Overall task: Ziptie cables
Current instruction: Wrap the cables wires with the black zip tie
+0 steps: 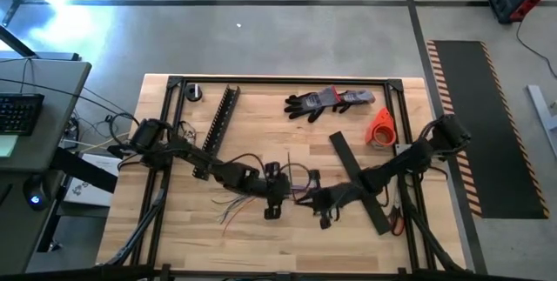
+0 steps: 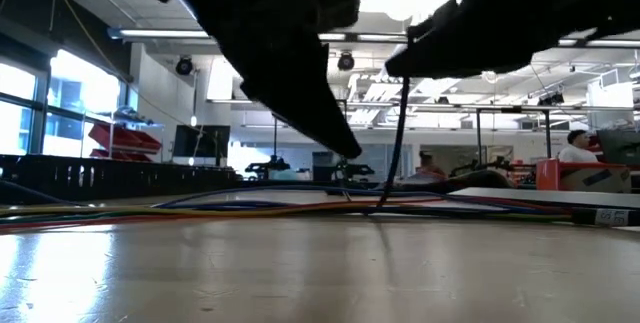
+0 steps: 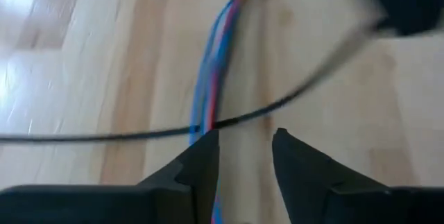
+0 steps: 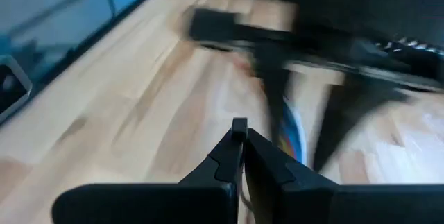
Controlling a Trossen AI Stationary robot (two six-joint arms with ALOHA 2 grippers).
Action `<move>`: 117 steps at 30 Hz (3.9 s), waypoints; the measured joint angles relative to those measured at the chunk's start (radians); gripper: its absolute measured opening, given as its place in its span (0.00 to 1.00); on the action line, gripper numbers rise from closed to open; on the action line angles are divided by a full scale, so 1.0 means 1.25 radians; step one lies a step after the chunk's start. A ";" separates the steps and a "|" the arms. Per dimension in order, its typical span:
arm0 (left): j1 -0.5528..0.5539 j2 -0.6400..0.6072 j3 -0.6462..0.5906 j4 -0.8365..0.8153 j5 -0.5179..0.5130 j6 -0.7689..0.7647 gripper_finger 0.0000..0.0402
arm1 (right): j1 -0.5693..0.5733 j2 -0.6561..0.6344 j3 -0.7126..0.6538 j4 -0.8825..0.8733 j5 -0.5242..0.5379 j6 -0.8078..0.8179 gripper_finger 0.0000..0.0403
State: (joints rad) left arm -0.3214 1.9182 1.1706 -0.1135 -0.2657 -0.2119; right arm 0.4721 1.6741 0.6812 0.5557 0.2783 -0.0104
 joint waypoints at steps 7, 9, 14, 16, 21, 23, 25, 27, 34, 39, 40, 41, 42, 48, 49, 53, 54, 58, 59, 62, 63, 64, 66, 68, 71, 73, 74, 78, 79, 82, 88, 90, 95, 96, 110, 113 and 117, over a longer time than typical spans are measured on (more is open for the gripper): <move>-0.044 0.003 -0.074 0.198 -0.139 0.012 0.31 | -0.041 0.000 -0.080 0.174 -0.035 0.024 0.00; -0.045 0.003 -0.106 0.282 -0.159 0.013 0.31 | -0.046 0.001 -0.078 0.169 -0.056 0.024 0.00; -0.040 0.006 -0.177 0.497 -0.122 0.046 0.31 | -0.053 0.001 -0.063 0.167 -0.078 0.009 0.00; -0.040 0.007 -0.195 0.545 -0.113 0.047 0.31 | -0.054 0.001 -0.063 0.163 -0.077 0.009 0.00; -0.040 0.036 -0.204 0.611 -0.109 0.052 0.31 | -0.060 0.001 -0.063 0.166 -0.077 0.009 0.00; -0.040 0.057 -0.203 0.658 -0.110 0.054 0.31 | -0.060 0.001 -0.063 0.168 -0.074 0.009 0.00; -0.040 0.073 -0.203 0.689 -0.115 0.059 0.29 | -0.060 0.001 -0.063 0.169 -0.073 0.009 0.00; -0.042 0.079 -0.203 0.695 -0.134 0.063 0.27 | -0.060 0.001 -0.063 0.164 -0.071 0.011 0.00; -0.047 0.078 -0.203 0.746 -0.130 0.102 0.11 | -0.057 0.001 -0.063 0.158 -0.071 0.012 0.00; -0.047 0.078 -0.203 0.743 -0.130 0.098 0.01 | -0.059 0.001 -0.063 0.152 -0.070 0.030 0.00; -0.047 0.078 -0.203 0.743 -0.130 0.096 0.01 | -0.059 0.001 -0.063 0.151 -0.069 0.030 0.00; -0.048 0.078 -0.203 0.742 -0.130 0.096 0.01 | -0.059 0.001 -0.063 0.149 -0.069 0.030 0.00; -0.050 0.078 -0.203 0.742 -0.131 0.096 0.00 | -0.059 0.001 -0.063 0.147 -0.069 0.030 0.00; -0.056 0.078 -0.203 0.738 -0.148 0.088 0.00 | -0.058 0.001 -0.063 0.131 -0.052 0.043 0.00; -0.056 0.078 -0.203 0.737 -0.148 0.087 0.00 | -0.058 0.001 -0.063 0.127 -0.049 0.049 0.01; -0.056 0.078 -0.203 0.726 -0.148 0.072 0.00 | -0.059 0.001 -0.063 0.108 -0.054 0.076 0.09; -0.056 0.078 -0.203 0.723 -0.148 0.068 0.00 | -0.059 0.000 -0.063 0.102 -0.056 0.083 0.13; -0.056 0.078 -0.203 0.718 -0.151 0.065 0.00 | -0.062 -0.017 -0.063 0.064 -0.058 0.101 0.30; -0.056 0.078 -0.203 0.718 -0.151 0.065 0.00 | -0.063 -0.025 -0.063 0.048 -0.059 0.104 0.35; -0.057 0.078 -0.203 0.720 -0.149 0.065 0.00 | -0.064 -0.056 -0.064 0.002 -0.060 0.095 0.47; -0.057 0.078 -0.202 0.721 -0.148 0.065 0.00 | -0.064 -0.069 -0.064 -0.007 -0.062 0.095 0.50; -0.057 0.078 -0.202 0.720 -0.148 0.065 0.00 | -0.064 -0.084 -0.064 -0.011 -0.062 0.098 0.52; -0.057 0.078 -0.202 0.719 -0.148 0.065 0.00 | -0.064 -0.110 -0.064 -0.022 -0.062 0.101 0.56; -0.057 0.078 -0.202 0.719 -0.142 0.065 0.00 | -0.064 -0.126 -0.064 -0.028 -0.060 0.099 0.57; -0.056 0.078 -0.202 0.722 -0.124 0.066 0.01 | -0.064 -0.131 -0.064 -0.028 -0.058 0.093 0.56; -0.056 0.078 -0.202 0.722 -0.116 0.066 0.03 | -0.064 -0.131 -0.064 -0.034 -0.058 0.093 0.53; -0.056 0.078 -0.202 0.722 -0.112 0.066 0.05 | -0.064 -0.131 -0.064 -0.036 -0.057 0.094 0.52; -0.056 0.078 -0.202 0.724 -0.110 0.065 0.16 | -0.064 -0.131 -0.064 -0.031 -0.057 0.094 0.46; -0.056 0.078 -0.202 0.725 -0.110 0.059 0.19 | -0.064 -0.131 -0.064 -0.030 -0.057 0.093 0.45; -0.053 0.078 -0.202 0.739 -0.109 0.037 0.28 | -0.064 -0.131 -0.064 -0.029 -0.058 0.092 0.42; -0.050 0.078 -0.202 0.743 -0.100 0.041 0.38 | -0.064 -0.131 -0.064 -0.029 -0.057 0.092 0.37; -0.051 0.078 -0.202 0.741 -0.093 0.046 0.39 | -0.064 -0.131 -0.064 -0.029 -0.058 0.092 0.36; -0.051 0.078 -0.202 0.737 -0.109 0.070 0.39 | -0.064 -0.131 -0.064 -0.033 -0.057 0.092 0.35; -0.051 0.078 -0.202 0.738 -0.109 0.076 0.39 | -0.064 -0.131 -0.064 -0.033 -0.057 0.094 0.35; -0.052 0.065 -0.202 0.683 -0.182 0.104 0.39 | -0.023 -0.129 -0.063 -0.034 -0.058 0.115 0.33; -0.053 0.040 -0.202 0.633 -0.215 0.105 0.39 | -0.015 -0.128 -0.063 -0.031 -0.058 0.114 0.25; -0.055 -0.015 -0.202 0.570 -0.240 0.122 0.39 | -0.012 -0.128 -0.063 -0.022 -0.058 0.106 0.10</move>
State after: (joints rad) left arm -0.3897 1.8991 0.9176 0.5994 -0.5654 -0.0596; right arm 0.4577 1.5139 0.6025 0.5282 0.2062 0.1216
